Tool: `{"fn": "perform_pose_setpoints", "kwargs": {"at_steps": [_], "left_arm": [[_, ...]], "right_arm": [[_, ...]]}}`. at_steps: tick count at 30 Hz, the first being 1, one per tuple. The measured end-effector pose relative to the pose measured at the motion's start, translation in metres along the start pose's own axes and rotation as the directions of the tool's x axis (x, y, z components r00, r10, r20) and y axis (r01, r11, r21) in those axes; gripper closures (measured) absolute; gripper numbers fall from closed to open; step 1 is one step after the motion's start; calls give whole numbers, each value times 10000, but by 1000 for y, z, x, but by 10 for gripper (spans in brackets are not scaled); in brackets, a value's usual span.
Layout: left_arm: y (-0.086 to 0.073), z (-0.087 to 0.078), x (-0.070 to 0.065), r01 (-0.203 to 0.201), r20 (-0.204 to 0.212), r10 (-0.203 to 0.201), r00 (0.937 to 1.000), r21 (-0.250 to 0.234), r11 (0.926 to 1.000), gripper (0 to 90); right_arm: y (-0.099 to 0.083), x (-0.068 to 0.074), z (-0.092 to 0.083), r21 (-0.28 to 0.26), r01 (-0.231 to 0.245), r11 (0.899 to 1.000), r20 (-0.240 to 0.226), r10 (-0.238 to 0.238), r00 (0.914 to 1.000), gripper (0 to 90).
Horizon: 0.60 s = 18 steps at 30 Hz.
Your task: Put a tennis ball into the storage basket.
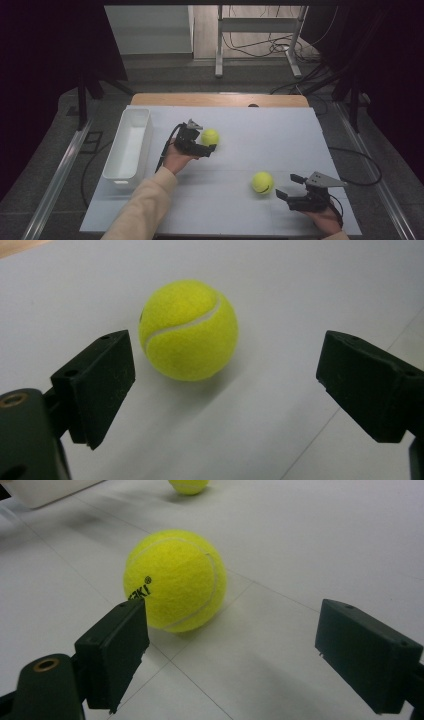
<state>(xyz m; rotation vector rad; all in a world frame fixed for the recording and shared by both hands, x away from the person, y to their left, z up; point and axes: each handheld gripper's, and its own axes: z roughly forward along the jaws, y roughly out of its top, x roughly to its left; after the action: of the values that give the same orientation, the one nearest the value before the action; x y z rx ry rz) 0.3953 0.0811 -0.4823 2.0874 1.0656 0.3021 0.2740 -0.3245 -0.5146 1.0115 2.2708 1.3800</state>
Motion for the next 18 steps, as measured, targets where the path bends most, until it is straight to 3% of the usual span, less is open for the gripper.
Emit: {"fn": "perform_pose_setpoints", "kwargs": {"at_steps": [18], "left_arm": [[6, 24, 12, 181, -244, -175, 9995, 241, 9995, 95]], "right_arm": [[0, 0, 0, 12, 5, 10000, -31, -5, 10000, 141]]}}
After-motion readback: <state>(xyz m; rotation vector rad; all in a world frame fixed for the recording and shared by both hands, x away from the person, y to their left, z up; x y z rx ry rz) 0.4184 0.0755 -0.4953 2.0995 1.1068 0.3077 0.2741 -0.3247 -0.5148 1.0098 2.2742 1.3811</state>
